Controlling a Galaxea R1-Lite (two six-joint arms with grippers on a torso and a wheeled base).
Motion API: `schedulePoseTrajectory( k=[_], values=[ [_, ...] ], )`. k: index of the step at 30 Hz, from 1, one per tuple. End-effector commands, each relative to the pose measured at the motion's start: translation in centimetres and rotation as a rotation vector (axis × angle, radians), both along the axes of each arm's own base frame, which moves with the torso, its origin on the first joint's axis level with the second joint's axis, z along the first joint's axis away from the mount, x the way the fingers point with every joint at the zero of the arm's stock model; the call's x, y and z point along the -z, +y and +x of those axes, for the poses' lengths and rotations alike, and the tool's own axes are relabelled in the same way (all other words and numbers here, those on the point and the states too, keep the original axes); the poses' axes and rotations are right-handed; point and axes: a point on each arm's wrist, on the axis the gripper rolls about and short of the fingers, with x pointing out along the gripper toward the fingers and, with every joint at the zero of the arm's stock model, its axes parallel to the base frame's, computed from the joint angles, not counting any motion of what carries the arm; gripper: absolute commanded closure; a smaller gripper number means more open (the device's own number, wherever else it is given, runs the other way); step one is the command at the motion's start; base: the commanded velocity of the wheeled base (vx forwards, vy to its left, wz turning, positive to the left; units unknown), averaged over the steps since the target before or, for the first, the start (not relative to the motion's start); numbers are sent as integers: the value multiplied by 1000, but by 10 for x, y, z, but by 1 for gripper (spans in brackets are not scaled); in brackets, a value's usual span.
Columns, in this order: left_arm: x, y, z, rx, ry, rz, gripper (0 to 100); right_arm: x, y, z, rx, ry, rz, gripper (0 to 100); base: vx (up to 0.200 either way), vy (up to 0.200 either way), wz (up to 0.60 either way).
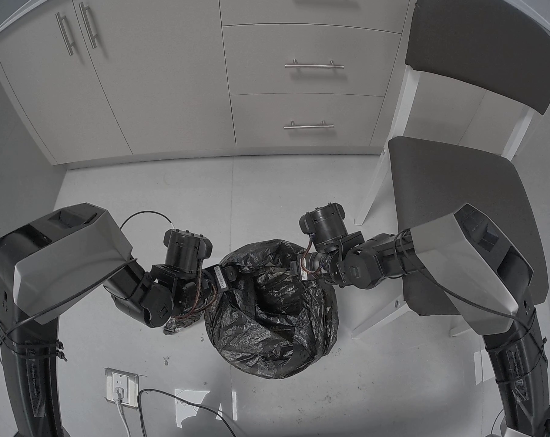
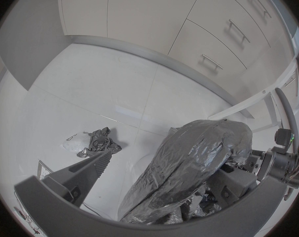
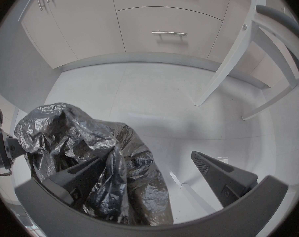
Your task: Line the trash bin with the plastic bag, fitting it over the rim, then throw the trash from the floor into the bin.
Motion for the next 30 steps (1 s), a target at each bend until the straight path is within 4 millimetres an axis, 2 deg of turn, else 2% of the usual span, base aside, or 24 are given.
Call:
schedulePoseTrajectory(
  k=[1, 6, 13, 19, 30],
  values=[
    [11, 4, 4, -8, 20, 16, 0, 15, -2, 8, 9, 13, -6, 0, 0, 0, 0],
    [24, 11, 13, -17, 33, 49, 0, 27, -6, 15, 23, 20, -10, 0, 0, 0, 0],
    [32, 21, 20, -38, 47, 62, 0, 26, -17, 27, 49, 6, -8, 0, 0, 0, 0],
    [42, 21, 24, -34, 61, 67, 0, 29, -28, 34, 65, 7, -19, 0, 0, 0, 0],
    [54, 21, 27, -33, 78, 76, 0, 38, -30, 42, 76, -1, -33, 0, 0, 0, 0]
  ],
)
